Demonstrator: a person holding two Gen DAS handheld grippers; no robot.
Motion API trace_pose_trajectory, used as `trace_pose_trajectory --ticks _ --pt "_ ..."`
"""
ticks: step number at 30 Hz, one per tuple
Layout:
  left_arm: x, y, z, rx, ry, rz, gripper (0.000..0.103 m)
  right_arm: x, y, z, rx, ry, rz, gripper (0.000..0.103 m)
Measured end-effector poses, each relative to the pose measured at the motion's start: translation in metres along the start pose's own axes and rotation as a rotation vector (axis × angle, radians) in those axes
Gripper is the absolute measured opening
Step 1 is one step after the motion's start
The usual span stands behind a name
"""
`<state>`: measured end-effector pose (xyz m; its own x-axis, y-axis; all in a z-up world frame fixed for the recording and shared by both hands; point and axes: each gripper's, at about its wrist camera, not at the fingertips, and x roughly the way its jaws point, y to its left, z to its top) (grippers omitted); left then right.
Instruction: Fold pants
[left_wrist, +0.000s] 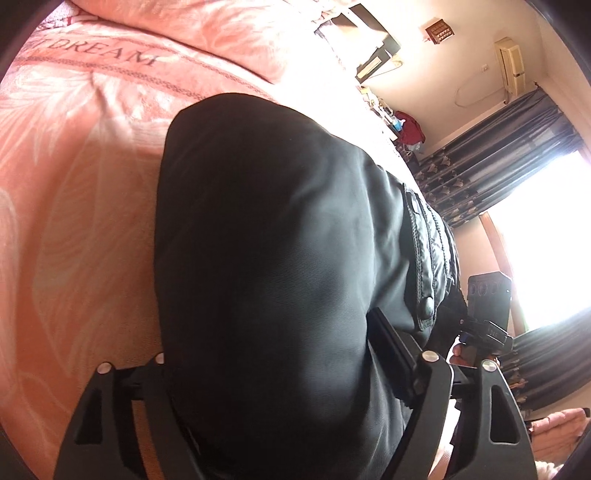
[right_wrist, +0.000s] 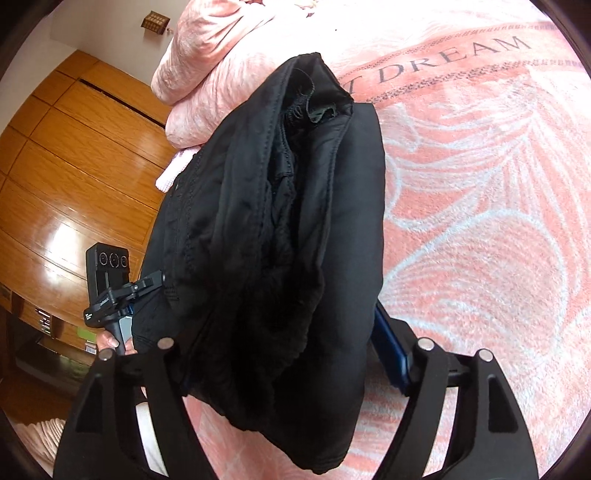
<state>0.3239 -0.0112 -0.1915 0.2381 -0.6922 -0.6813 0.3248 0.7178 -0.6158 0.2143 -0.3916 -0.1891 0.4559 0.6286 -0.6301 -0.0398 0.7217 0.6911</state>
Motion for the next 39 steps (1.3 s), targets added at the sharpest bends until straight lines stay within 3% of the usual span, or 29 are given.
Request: trace_pose_trajectory --ticks 4,8,9,11,19,26,35,39 --pt "-0.03 -0.013 -0.005 0.015 -0.039 0.147 0.089 -0.018 0.017 -0.003 0.006 -0.063 -0.148 0.088" --pt "-0.071 -0.043 -0.029 0.059 -0.144 0.386 0.099 -0.04 0.061 -0.023 -0.103 -0.132 -0.472 0.092" --pt "-0.08 -0.049 -0.037 0.065 -0.161 0.414 0.099 -0.041 0.074 -0.029 -0.139 -0.147 -0.549 0.093" --pt "-0.095 -0.061 -0.053 0.065 -0.172 0.437 0.099 -0.048 0.1 -0.044 -0.193 -0.191 -0.62 0.096" --pt "-0.105 -0.106 -0.088 0.093 -0.14 0.525 0.099 -0.057 0.17 -0.086 -0.213 -0.263 -0.711 0.1" --pt "-0.118 -0.139 -0.104 0.135 -0.166 0.525 0.099 -0.062 0.211 -0.105 -0.223 -0.258 -0.648 0.1" --pt "-0.126 -0.15 -0.111 0.199 -0.189 0.674 0.099 -0.062 0.217 -0.116 -0.226 -0.24 -0.739 0.1" --pt "-0.129 -0.149 -0.108 0.208 -0.201 0.689 0.099 -0.062 0.215 -0.117 -0.226 -0.236 -0.767 0.1"
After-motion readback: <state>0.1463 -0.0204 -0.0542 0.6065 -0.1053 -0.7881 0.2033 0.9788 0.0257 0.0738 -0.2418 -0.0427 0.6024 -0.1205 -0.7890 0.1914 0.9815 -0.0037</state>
